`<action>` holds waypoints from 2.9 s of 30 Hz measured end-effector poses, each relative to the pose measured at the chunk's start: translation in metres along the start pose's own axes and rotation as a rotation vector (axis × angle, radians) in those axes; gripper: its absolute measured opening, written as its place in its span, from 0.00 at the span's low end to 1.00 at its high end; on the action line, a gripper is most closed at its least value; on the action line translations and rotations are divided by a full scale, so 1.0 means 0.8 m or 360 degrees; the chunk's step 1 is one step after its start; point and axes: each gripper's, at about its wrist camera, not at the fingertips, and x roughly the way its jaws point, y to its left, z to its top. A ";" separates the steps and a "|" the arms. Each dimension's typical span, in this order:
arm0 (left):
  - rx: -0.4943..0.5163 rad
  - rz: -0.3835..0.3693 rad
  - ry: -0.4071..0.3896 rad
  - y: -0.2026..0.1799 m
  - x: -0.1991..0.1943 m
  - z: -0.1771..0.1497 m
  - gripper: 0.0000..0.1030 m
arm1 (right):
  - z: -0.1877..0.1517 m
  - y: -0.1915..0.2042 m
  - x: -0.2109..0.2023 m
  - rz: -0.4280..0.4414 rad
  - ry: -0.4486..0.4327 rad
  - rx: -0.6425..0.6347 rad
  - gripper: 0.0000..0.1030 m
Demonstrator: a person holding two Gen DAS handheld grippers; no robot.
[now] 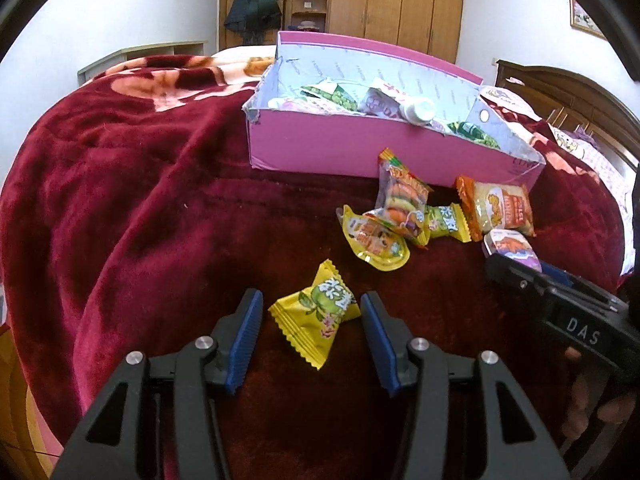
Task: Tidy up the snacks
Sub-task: 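Grasp a yellow wrapped candy with the left tool while the right grasps the purple tin, then carry the yellow candy and purple tin toward the pink box, lowering the candy inside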
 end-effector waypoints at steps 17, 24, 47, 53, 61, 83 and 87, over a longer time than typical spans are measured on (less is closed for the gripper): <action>0.0035 -0.0022 -0.0074 -0.005 -0.017 0.000 0.30 | -0.006 -0.002 -0.018 0.0062 -0.0088 0.0020 0.60; 0.0007 -0.0077 -0.0099 -0.002 -0.031 0.000 0.29 | -0.011 -0.003 -0.035 0.0071 -0.0119 0.0041 0.60; 0.0005 -0.0153 -0.0253 0.003 -0.055 0.067 0.29 | -0.007 0.011 -0.068 0.0139 -0.0187 -0.0018 0.60; 0.0017 -0.0170 -0.0270 0.003 -0.044 0.100 0.29 | -0.004 0.014 -0.069 0.0152 -0.0183 -0.0033 0.60; 0.0054 -0.0158 -0.0271 0.002 -0.013 0.144 0.29 | -0.002 0.014 -0.068 0.0165 -0.0173 -0.0035 0.60; 0.0000 -0.0127 -0.0195 -0.004 0.083 0.186 0.29 | 0.040 0.006 -0.066 0.0103 -0.0192 -0.0084 0.60; 0.0057 -0.0092 -0.0210 -0.013 0.085 0.186 0.30 | 0.054 0.003 -0.062 0.0100 -0.0201 -0.0090 0.60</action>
